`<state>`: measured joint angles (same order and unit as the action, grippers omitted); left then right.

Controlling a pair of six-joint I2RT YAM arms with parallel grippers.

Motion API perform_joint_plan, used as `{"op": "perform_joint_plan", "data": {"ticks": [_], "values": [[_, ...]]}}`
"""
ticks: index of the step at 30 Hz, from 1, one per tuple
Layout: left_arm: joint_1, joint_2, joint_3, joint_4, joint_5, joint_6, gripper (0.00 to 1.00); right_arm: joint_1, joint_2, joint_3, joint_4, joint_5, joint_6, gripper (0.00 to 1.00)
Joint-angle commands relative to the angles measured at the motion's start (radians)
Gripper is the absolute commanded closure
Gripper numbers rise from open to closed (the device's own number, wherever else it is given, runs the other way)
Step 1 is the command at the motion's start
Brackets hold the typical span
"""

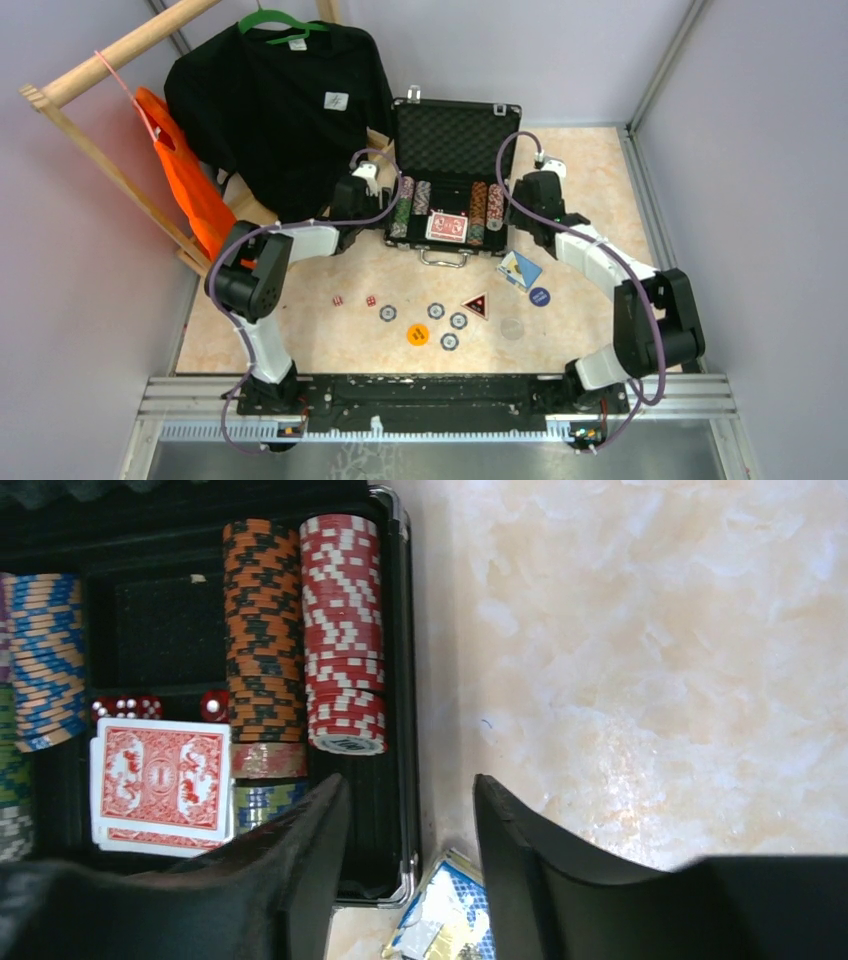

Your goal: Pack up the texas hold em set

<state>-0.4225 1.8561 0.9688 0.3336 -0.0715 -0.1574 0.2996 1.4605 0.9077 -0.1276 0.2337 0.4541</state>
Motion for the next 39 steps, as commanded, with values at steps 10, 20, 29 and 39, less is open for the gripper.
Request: {"op": "perform_joint_plan", "data": {"ticks": [10, 20, 29, 39], "values": [[-0.027, -0.144, -0.077, 0.014, -0.065, -0.054, 0.01, 0.112, -0.185, -0.048, 0.069, -0.112, -0.182, 0.28], [-0.043, -0.363, -0.118, -0.226, -0.337, -0.159, 0.03, 0.481, -0.184, -0.127, 0.038, -0.021, -0.220, 0.32], [-0.031, -0.521, -0.309, -0.358, -0.385, -0.367, 0.01, 0.730, -0.026, -0.084, 0.093, 0.049, -0.176, 0.32], [-0.031, -0.421, -0.350, -0.219, -0.149, -0.432, 0.01, 0.768, 0.059, -0.034, -0.006, 0.109, -0.143, 0.32]]}}
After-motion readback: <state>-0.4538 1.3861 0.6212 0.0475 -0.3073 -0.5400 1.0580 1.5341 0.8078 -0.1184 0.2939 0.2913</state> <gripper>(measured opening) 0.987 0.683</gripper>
